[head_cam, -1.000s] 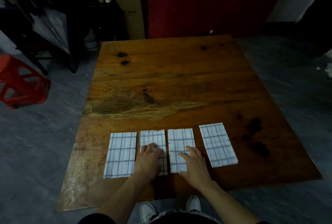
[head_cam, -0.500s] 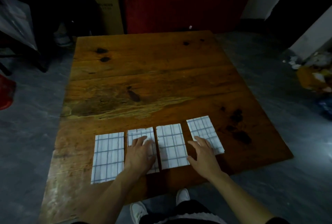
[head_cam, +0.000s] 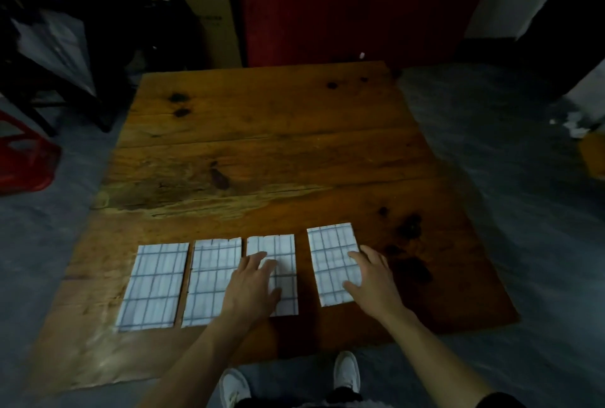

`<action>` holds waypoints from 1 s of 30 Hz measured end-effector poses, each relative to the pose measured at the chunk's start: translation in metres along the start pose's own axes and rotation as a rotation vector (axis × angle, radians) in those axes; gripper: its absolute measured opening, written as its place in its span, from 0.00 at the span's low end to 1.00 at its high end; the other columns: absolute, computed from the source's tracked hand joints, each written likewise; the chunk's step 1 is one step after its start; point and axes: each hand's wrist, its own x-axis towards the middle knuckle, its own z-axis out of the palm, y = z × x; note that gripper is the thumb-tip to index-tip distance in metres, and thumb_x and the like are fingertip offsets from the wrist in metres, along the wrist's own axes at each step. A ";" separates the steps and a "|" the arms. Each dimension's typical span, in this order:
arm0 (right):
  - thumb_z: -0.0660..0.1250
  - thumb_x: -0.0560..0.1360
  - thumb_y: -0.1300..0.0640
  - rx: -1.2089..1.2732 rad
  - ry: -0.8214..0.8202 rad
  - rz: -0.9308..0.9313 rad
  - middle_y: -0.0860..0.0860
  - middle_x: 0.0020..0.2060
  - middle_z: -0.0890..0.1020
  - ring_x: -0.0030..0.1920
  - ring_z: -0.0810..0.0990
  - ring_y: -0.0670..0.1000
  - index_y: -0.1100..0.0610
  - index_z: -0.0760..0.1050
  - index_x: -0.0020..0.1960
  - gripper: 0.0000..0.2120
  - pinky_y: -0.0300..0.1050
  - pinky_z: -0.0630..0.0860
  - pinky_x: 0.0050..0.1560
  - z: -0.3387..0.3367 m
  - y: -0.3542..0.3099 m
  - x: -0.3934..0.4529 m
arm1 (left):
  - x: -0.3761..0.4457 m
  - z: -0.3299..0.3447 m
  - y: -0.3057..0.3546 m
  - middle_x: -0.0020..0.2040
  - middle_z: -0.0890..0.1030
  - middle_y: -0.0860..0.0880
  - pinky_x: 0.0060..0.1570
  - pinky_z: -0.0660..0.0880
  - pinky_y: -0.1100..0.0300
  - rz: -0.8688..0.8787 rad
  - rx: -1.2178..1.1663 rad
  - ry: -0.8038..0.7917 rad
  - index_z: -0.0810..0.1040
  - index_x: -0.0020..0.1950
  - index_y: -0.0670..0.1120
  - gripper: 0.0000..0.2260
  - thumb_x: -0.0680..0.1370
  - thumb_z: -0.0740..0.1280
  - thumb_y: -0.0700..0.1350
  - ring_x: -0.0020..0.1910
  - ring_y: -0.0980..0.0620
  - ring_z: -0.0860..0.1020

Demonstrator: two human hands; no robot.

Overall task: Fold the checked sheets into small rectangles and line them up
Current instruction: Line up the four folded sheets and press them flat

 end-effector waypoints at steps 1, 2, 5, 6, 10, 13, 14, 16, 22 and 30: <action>0.70 0.75 0.50 0.003 -0.020 -0.019 0.49 0.76 0.58 0.75 0.55 0.52 0.49 0.62 0.75 0.32 0.54 0.62 0.74 -0.003 0.007 0.002 | 0.001 0.002 0.007 0.77 0.62 0.51 0.72 0.63 0.51 -0.020 0.000 -0.005 0.64 0.74 0.54 0.28 0.76 0.68 0.55 0.75 0.48 0.58; 0.70 0.74 0.50 -0.001 -0.043 -0.037 0.49 0.76 0.58 0.75 0.55 0.52 0.49 0.61 0.75 0.32 0.54 0.62 0.74 -0.005 0.013 0.004 | 0.003 0.003 0.014 0.76 0.62 0.51 0.72 0.63 0.51 -0.036 0.001 -0.008 0.64 0.73 0.55 0.28 0.76 0.69 0.55 0.75 0.48 0.58; 0.71 0.74 0.50 -0.030 -0.104 -0.079 0.50 0.77 0.56 0.76 0.54 0.52 0.48 0.61 0.75 0.33 0.54 0.62 0.74 -0.011 0.026 0.010 | 0.004 0.008 0.032 0.76 0.62 0.52 0.72 0.64 0.50 -0.089 -0.006 -0.018 0.64 0.73 0.56 0.27 0.76 0.69 0.55 0.75 0.48 0.58; 0.71 0.74 0.50 -0.035 -0.114 -0.087 0.50 0.77 0.56 0.76 0.53 0.52 0.48 0.61 0.75 0.33 0.54 0.62 0.74 -0.013 0.029 0.011 | 0.004 0.009 0.035 0.76 0.62 0.52 0.72 0.65 0.49 -0.104 -0.011 -0.021 0.64 0.73 0.56 0.27 0.76 0.69 0.55 0.75 0.48 0.59; 0.71 0.74 0.49 -0.044 -0.112 -0.094 0.50 0.77 0.55 0.77 0.53 0.52 0.48 0.60 0.76 0.34 0.53 0.62 0.74 -0.018 0.030 0.014 | 0.003 0.009 0.044 0.77 0.60 0.51 0.72 0.64 0.50 -0.128 -0.011 -0.047 0.64 0.73 0.56 0.27 0.77 0.68 0.53 0.75 0.48 0.58; 0.71 0.75 0.50 -0.049 -0.103 -0.098 0.49 0.77 0.56 0.77 0.53 0.52 0.48 0.61 0.75 0.33 0.52 0.62 0.74 -0.020 0.026 0.018 | 0.006 0.007 0.041 0.76 0.62 0.51 0.72 0.64 0.50 -0.138 -0.027 -0.041 0.64 0.73 0.56 0.26 0.76 0.69 0.53 0.75 0.48 0.59; 0.71 0.75 0.50 -0.050 -0.098 -0.097 0.49 0.77 0.56 0.77 0.53 0.52 0.48 0.61 0.75 0.33 0.52 0.63 0.74 -0.021 0.024 0.020 | 0.008 0.007 0.039 0.76 0.62 0.52 0.72 0.65 0.50 -0.137 -0.030 -0.033 0.64 0.73 0.56 0.26 0.76 0.69 0.53 0.75 0.49 0.59; 0.71 0.75 0.51 -0.048 -0.091 -0.096 0.50 0.77 0.56 0.76 0.54 0.52 0.49 0.61 0.75 0.32 0.52 0.63 0.74 -0.021 0.020 0.024 | 0.010 0.006 0.036 0.75 0.63 0.52 0.71 0.65 0.51 -0.135 -0.025 -0.021 0.65 0.72 0.56 0.26 0.76 0.70 0.52 0.75 0.49 0.59; 0.71 0.75 0.51 -0.080 -0.097 -0.119 0.50 0.76 0.56 0.76 0.54 0.52 0.49 0.59 0.76 0.34 0.51 0.63 0.74 -0.018 0.010 0.030 | 0.014 0.005 0.031 0.77 0.60 0.52 0.71 0.64 0.51 -0.126 -0.027 -0.037 0.63 0.73 0.57 0.29 0.75 0.71 0.51 0.76 0.48 0.57; 0.70 0.74 0.50 -0.187 -0.140 -0.070 0.51 0.77 0.54 0.76 0.52 0.54 0.48 0.56 0.77 0.36 0.52 0.60 0.74 -0.009 0.007 0.024 | 0.013 0.013 0.023 0.75 0.60 0.53 0.69 0.67 0.53 -0.076 -0.011 -0.099 0.66 0.71 0.57 0.26 0.75 0.71 0.50 0.74 0.50 0.59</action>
